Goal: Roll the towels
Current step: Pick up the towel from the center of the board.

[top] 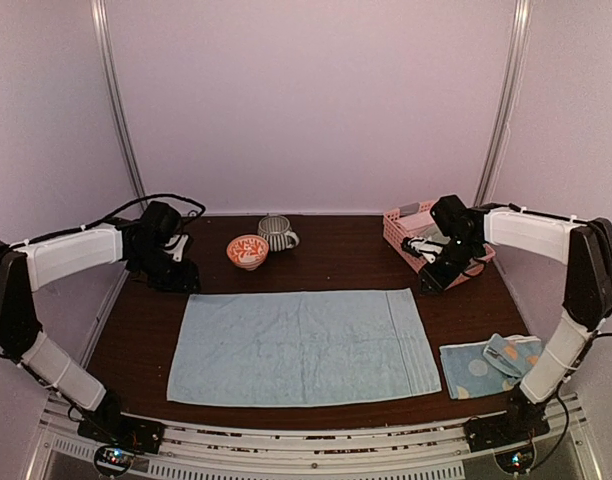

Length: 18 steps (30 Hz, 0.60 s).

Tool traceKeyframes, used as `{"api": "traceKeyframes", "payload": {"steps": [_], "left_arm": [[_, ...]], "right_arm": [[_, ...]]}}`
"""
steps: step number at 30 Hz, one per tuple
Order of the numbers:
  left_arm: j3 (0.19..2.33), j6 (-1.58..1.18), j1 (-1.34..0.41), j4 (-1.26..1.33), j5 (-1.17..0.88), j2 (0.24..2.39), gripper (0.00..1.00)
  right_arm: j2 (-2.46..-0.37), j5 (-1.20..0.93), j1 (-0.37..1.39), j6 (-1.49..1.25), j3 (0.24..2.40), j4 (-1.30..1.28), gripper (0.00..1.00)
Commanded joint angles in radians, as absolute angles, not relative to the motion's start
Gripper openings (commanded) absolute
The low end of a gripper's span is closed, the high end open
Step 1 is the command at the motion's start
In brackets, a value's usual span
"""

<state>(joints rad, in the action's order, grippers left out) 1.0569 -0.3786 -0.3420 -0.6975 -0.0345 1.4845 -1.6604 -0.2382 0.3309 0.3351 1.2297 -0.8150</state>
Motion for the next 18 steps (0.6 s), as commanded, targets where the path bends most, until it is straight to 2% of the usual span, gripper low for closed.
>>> {"api": "traceKeyframes", "payload": {"steps": [1,18], "left_arm": [[1.047,-0.328,-0.308,-0.566,-0.042,1.539,0.55],[0.972,-0.299,-0.204,-0.457,-0.03,1.577,0.55]], "right_arm": [[-1.726,-0.302,0.311,0.264,1.291,-0.78,0.32],[-1.957,-0.2,0.311,0.152,1.422,-0.71,0.37]]}}
